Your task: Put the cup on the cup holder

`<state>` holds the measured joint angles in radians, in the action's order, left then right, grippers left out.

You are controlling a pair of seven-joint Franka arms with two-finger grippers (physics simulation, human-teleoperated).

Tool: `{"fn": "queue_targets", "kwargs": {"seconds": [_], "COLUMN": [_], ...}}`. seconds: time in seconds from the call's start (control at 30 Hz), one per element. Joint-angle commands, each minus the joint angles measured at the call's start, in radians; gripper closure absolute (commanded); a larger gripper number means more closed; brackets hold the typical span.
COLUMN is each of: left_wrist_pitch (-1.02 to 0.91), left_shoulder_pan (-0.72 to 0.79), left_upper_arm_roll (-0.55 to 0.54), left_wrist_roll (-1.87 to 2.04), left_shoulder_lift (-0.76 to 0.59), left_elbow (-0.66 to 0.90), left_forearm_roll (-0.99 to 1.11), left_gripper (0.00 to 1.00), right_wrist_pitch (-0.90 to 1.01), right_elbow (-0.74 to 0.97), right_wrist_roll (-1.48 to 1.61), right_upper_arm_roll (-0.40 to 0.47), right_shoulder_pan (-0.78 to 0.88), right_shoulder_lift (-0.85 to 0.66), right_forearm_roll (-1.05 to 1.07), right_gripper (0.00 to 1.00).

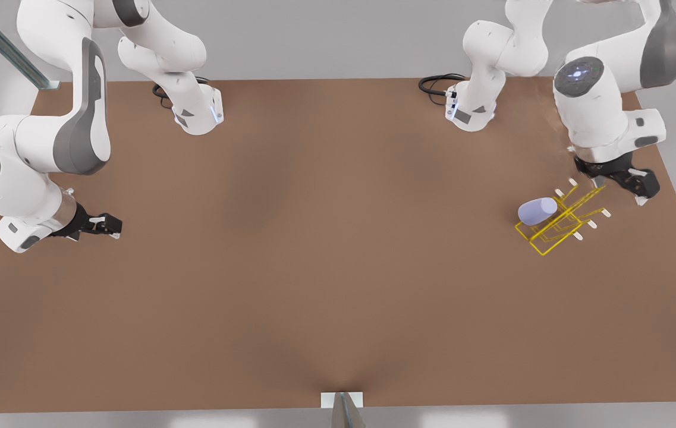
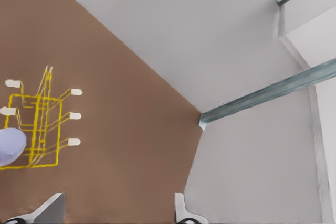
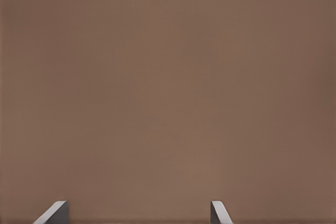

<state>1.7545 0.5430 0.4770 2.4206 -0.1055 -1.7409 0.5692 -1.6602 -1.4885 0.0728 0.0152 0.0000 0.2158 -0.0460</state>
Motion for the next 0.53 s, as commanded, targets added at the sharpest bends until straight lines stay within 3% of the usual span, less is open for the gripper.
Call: {"fn": "queue_targets", "kwargs": {"seconds": [0.0, 0.07, 0.13, 0.23, 0.5], "left_wrist_pitch": [-0.441, -0.310, -0.283, -0.277, -0.159], "left_shoulder_pan": [-0.014, 0.003, 0.003, 0.002, 0.003], "left_upper_arm_roll": [0.173, 0.167, 0.153, 0.150, 0.054], "left_wrist_roll": [-2.455, -2.562, -2.549, -2.505, -2.507], "left_shoulder_lift": [0.089, 0.096, 0.199, 0.346, 0.497], "left_elbow": [0.130, 0.126, 0.184, 0.302, 0.308], "left_forearm_roll": [-0.795, -0.692, -0.689, -0.775, -0.856], "left_gripper": [0.00, 0.00, 0.00, 0.00, 0.00], "right_wrist_pitch": [0.000, 0.000, 0.002, 0.002, 0.000], "right_elbow": [0.001, 0.001, 0.001, -0.001, -0.001], "right_wrist_roll": [-0.001, -0.001, -0.001, -0.002, -0.002], "right_upper_arm_roll": [0.000, 0.000, 0.000, 0.000, 0.000], "right_shoulder_pan": [0.000, 0.000, 0.000, 0.002, 0.003], "right_shoulder_lift": [-0.001, -0.001, -0.001, -0.001, -0.001], "right_forearm_roll": [0.002, 0.000, 0.000, 0.000, -0.002], "right_gripper": [0.00, 0.00, 0.00, 0.00, 0.00]}}
